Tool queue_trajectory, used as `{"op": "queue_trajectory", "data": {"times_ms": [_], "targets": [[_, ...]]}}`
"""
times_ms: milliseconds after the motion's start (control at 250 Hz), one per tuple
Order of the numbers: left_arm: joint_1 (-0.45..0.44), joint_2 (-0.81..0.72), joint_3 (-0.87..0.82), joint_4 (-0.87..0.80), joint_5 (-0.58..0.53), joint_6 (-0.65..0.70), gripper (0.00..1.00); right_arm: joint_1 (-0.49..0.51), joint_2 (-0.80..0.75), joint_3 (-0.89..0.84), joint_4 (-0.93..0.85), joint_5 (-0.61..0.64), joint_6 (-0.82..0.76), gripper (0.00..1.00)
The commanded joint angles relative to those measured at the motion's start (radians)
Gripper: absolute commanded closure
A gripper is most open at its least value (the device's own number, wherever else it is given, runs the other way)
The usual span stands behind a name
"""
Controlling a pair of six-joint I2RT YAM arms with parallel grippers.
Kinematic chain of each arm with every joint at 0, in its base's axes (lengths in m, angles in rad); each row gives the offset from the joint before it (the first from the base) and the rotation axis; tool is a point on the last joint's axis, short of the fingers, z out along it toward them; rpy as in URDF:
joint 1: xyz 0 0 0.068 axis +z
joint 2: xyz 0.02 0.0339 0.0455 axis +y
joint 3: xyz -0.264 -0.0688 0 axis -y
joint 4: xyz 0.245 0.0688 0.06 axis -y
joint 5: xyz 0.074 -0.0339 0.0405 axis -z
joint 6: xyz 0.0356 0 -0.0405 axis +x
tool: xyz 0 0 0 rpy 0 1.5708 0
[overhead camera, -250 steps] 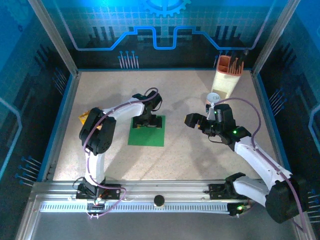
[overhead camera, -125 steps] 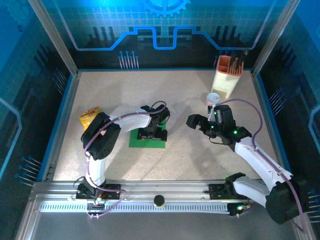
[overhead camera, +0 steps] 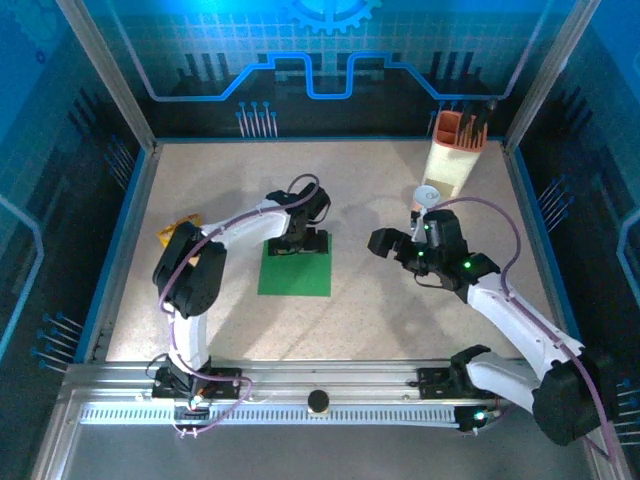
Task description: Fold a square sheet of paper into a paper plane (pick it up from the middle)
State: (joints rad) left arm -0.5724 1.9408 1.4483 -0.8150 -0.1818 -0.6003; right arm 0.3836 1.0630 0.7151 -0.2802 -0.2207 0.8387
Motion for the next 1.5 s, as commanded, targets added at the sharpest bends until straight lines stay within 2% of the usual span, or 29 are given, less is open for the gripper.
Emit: {"op": "queue_trajectory", "data": {"times_ms": [0, 232, 631, 1223, 1494], "targets": [[0.016, 0.058, 0.045, -0.044, 0.017, 0.029, 0.00, 0.041, 0.034, 0.027, 0.027, -0.010, 0.015, 0.01], [0.019, 0.099, 0.040, -0.027, 0.053, 0.043, 0.00, 0.088, 0.095, 0.035, 0.045, 0.005, 0.031, 0.01], [0.028, 0.119, -0.012, 0.010, 0.108, 0.065, 0.00, 0.089, 0.101, 0.040, 0.030, 0.016, 0.025, 0.01], [0.011, 0.213, -0.056, 0.012, 0.083, 0.085, 0.00, 0.089, 0.137, 0.041, 0.050, 0.004, 0.036, 0.01], [-0.006, 0.211, -0.071, 0.032, 0.089, 0.065, 0.03, 0.089, 0.134, 0.038, 0.043, 0.008, 0.038, 0.01]]}}
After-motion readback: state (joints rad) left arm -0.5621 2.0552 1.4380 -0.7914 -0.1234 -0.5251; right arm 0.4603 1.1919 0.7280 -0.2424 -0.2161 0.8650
